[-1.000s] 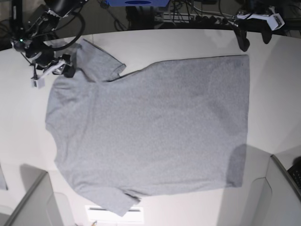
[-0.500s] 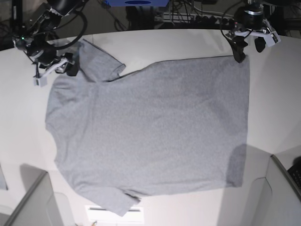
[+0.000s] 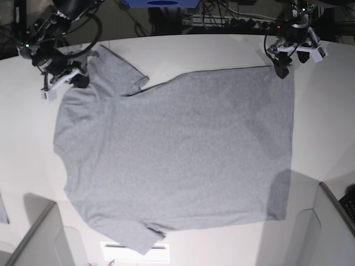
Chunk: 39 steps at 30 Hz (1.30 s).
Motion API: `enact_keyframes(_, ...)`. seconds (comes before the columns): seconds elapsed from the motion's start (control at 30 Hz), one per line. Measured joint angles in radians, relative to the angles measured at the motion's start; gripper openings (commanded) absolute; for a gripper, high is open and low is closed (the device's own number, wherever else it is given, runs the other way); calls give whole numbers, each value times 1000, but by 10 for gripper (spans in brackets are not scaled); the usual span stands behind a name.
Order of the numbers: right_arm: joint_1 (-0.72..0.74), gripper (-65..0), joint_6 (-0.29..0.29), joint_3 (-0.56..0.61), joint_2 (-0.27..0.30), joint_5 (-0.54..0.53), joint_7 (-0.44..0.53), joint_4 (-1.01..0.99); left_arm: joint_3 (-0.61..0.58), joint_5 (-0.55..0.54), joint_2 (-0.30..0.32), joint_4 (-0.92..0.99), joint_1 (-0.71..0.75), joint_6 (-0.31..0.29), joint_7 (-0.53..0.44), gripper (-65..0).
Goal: Fold the T-shirt properly
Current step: 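Pinch the grey shirt edge with both grippers at its two corners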
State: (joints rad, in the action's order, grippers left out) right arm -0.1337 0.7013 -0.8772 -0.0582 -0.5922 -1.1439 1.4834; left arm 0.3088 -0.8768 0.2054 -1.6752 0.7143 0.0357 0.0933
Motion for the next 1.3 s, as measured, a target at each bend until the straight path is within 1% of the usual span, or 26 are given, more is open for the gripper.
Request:
enact_keyframes(0.13, 0, -650, 0, 0, 0, 0, 1, 0, -2, 4, 6, 35, -40, -8, -10, -58)
enact_keyframes(0.2, 0, -650, 0, 0, 0, 0, 0, 0, 1, 11, 6, 43, -63, -7, 23, -58)
enact_keyframes(0.27, 0, -650, 0, 0, 0, 0, 3, 0, 11, 11, 6, 52, -99, -11, 79, -59)
enact_keyframes(0.3, 0, -650, 0, 0, 0, 0, 6, -2, 11, 12, 6, 54, -114, -11, 102, -71)
enact_keyframes(0.33, -1, -650, 0, 0, 0, 0, 6, -2, 11, 12, 8, 55, -123, -14, 118, -95)
enact_keyframes(0.37, -1, -650, 0, 0, 0, 0, 3, -2, 12, 12, 7, 55, -130, -14, 133, -135)
enact_keyframes(0.43, -1, -650, 0, 0, 0, -3, -1, -2, 17, 8, -6, 56, -134, -30, 150, -230)
enact_keyframes(0.47, -1, -650, 0, 0, 0, -3, 0, -2, 17, 7, -10, 59, -132, -59, 159, -276)
enact_keyframes(0.53, 0, -650, 0, 0, 0, -2, 3, -2, 10, -8, -14, 64, -126, -129, 183, -339)
enact_keyframes(0.6, -1, -650, 0, 0, 0, -2, 5, -3, 3, -15, -20, 71, -118, -161, 183, -382)
enact_keyframes(0.67, -2, -650, 0, 0, 0, -3, 4, -3, 12, -20, -23, 90, -118, -172, 179, -408)
enact_keyframes(0.73, -3, -650, 0, 0, 0, -3, 5, -2, 13, -31, -22, 108, -116, -180, 164, -449)
enact_keyframes(0.77, -3, -650, 0, 0, 0, -2, 6, -2, 13, -34, -22, 114, -116, -183, 160, -484)
enact_keyframes(0.83, -3, -650, 0, 0, 0, -3, 6, -2, 13, -30, -20, 116, -115, -177, 165, -573)
enact_keyframes(0.87, -3, -650, 0, 0, 0, -3, 6, -2, 13, -29, -20, 114, -113, -174, 168, -629)
enact_keyframes(0.9, -3, -650, 0, 0, 0, -3, 6, -2, 13, -28, -22, 108, -109, -171, 177, -650)
enact_keyframes(1.0, -12, -650, 0, 0, 0, 2, 6, 11, 11, -17, -21, 62, -84, -154, 210, -650)
enact_keyframes(1.1, -53, -650, 3, 1, -20, 37, -13, 94, 9, -2, -26, -2, -32, -142, 241, -650)
enact_keyframes(1.17, -84, -650, 3, 0, -30, 55, -31, 145, 7, 7, -12, -26, -10, -138, 257, -650)
enact_keyframes(1.3, -142, -650, 2, 0, -47, 97, -64, 233, 14, 9, 18, -80, 40, -138, 257, -650)
